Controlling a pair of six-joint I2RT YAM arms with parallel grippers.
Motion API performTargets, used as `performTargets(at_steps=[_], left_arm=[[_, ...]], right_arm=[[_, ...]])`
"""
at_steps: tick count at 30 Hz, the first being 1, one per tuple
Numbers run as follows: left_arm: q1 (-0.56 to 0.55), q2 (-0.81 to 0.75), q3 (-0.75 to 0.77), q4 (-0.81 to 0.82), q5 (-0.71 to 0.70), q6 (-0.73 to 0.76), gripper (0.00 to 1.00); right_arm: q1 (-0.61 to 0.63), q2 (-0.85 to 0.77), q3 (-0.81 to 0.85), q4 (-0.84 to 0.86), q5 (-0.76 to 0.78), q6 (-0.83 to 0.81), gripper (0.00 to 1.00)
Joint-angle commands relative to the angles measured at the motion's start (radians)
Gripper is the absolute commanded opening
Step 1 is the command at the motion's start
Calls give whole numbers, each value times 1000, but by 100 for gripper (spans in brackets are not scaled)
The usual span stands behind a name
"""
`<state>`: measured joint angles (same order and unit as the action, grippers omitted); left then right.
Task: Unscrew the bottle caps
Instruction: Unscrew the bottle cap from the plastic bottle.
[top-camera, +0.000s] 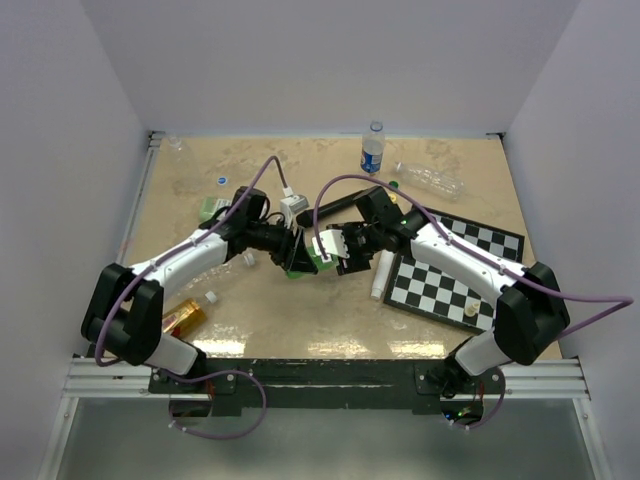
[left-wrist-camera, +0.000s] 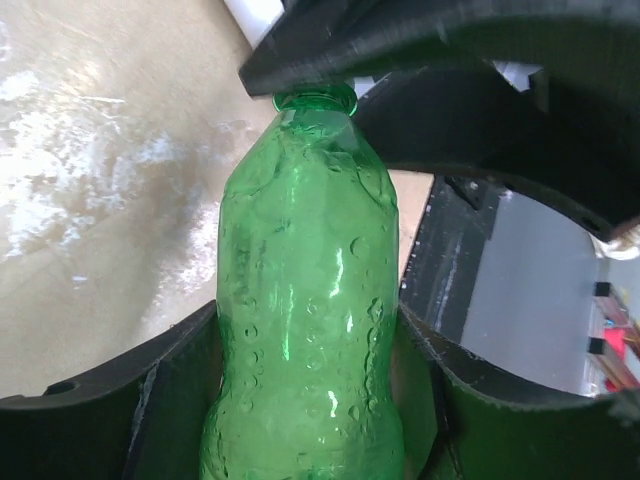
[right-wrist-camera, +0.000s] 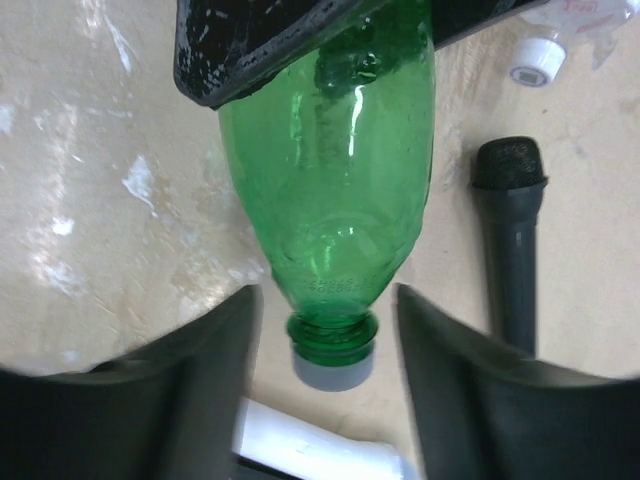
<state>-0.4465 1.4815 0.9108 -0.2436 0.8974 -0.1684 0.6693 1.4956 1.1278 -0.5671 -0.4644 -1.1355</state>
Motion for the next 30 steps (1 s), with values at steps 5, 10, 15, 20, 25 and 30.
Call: performTargets(at_steps=[5, 10, 15, 20, 25, 30], left_arm=[[-3, -254, -134, 115, -205, 113, 0], [-14, -449, -246, 210, -252, 219, 0], [-60, -630, -384, 332, -261, 360, 0], [-69, -728, -452, 386, -261, 428, 0], [-69, -736, -452, 392, -282, 415, 0], [-67, -737, -452, 397, -287, 411, 0]], right_arm=[[-105, -70, 87, -92, -114, 22, 86], [-183, -161, 109, -50, -172, 155, 98], [-292, -180, 116, 147, -375, 673, 98], [-295, 14, 228, -213, -821, 463, 84], [-280, 71, 224, -252, -899, 413, 80], [-223, 51, 198, -182, -876, 487, 73]])
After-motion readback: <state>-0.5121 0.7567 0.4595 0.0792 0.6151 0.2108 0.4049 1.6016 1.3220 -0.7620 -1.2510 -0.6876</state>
